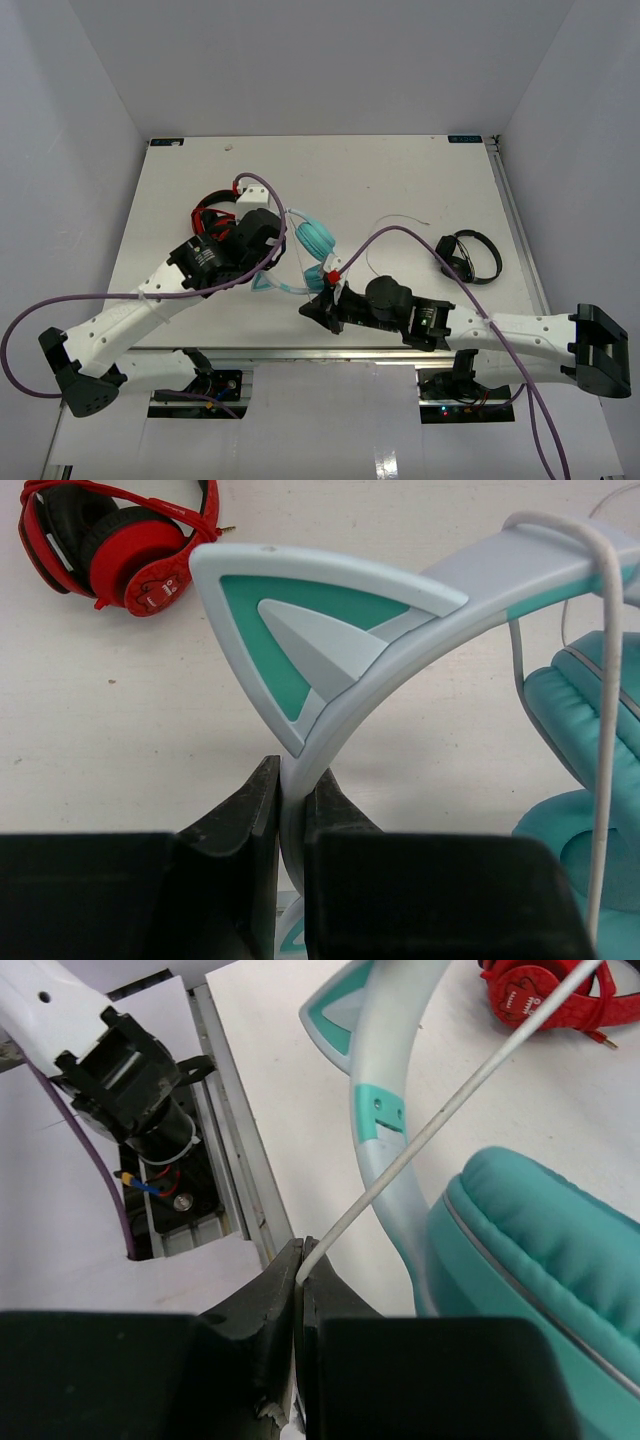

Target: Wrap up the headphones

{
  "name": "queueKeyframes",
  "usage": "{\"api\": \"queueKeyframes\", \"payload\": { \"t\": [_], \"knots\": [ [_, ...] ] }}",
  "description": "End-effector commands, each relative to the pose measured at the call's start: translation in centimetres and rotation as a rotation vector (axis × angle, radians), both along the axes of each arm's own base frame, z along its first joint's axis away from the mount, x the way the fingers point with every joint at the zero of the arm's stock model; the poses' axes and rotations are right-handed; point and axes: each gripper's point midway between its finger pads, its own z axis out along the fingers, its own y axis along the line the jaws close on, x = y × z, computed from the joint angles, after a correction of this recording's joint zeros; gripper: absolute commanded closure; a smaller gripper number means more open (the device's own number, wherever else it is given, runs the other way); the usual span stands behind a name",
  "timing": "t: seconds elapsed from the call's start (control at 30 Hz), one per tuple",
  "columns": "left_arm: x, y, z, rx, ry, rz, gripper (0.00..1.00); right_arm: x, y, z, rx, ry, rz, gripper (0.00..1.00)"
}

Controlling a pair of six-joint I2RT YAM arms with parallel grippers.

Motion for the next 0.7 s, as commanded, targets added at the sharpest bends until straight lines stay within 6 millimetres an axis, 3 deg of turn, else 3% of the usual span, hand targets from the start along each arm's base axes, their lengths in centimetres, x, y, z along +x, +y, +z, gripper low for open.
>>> {"api": "queueKeyframes", "payload": {
  "t": [0.0, 0.23, 0.67],
  "knots": [
    [1.4, -0.1, 5.3, -0.188, -0.16, 0.092, 1.0, 0.8, -0.1, -0.5, 0.009, -0.028, -0.096, 0.92],
    [1.1, -0.4, 5.8, -0.232, -0.17, 0.064, 1.0, 2.2, -0.9, -2.9, -0.008, -0.091, -0.183, 0.92],
    [0.3, -0.3, 7.5, -0.313, -0.192, 0.046, 1.0, 3.6, -2.7, -4.9, 0.029, -0.136, -0.28, 0.92]
  ]
}}
